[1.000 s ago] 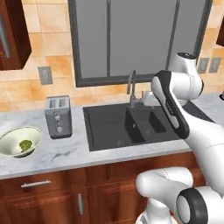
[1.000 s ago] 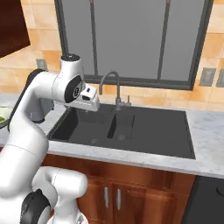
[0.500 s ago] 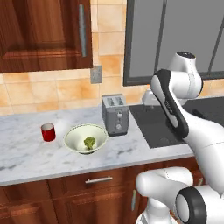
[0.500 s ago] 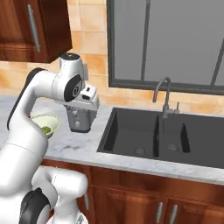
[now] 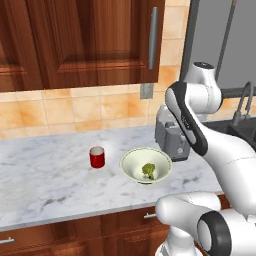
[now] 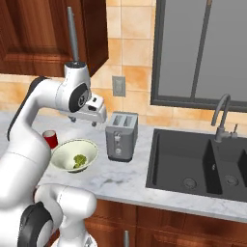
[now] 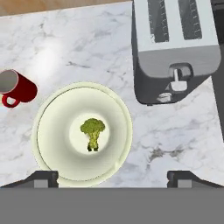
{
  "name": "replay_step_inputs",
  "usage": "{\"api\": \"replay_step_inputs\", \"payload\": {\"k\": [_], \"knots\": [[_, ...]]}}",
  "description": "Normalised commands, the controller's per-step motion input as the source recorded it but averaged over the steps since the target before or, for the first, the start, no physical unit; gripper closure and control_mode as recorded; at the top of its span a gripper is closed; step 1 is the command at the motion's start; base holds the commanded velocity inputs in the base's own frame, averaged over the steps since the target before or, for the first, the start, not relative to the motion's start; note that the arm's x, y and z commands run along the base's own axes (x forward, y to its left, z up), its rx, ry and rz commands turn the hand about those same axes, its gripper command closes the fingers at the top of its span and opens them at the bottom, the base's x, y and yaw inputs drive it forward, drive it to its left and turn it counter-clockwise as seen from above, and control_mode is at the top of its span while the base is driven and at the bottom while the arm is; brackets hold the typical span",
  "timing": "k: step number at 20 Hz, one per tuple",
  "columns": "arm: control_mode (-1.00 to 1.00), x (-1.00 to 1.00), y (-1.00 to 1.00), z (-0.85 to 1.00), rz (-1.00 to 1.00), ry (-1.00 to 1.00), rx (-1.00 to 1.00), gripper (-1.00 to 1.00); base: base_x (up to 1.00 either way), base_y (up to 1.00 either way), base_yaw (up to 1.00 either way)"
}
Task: Move the mug from next to the sink to the open cabinet. Then, move the bowl with the broccoli to the fridge to clear the area for faucet cleaning.
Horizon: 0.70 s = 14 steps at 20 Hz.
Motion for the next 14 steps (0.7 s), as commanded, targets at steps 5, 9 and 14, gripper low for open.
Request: {"api": "replay_step_inputs", "payload": {"k": [5, 9, 14], "knots": [[-1.00, -0.42, -0.32, -0.92, -0.11, 0.00, 0.07, -1.00, 0.00, 0.00, 0.00], [-1.00, -0.62, -0.49, -0.73, -0.11, 0.00, 0.27, -1.00, 0.00, 0.00, 0.00], [-1.00, -0.11, 0.00, -0.58, -0.06, 0.00, 0.21, -1.00, 0.00, 0.00, 0.00]]}}
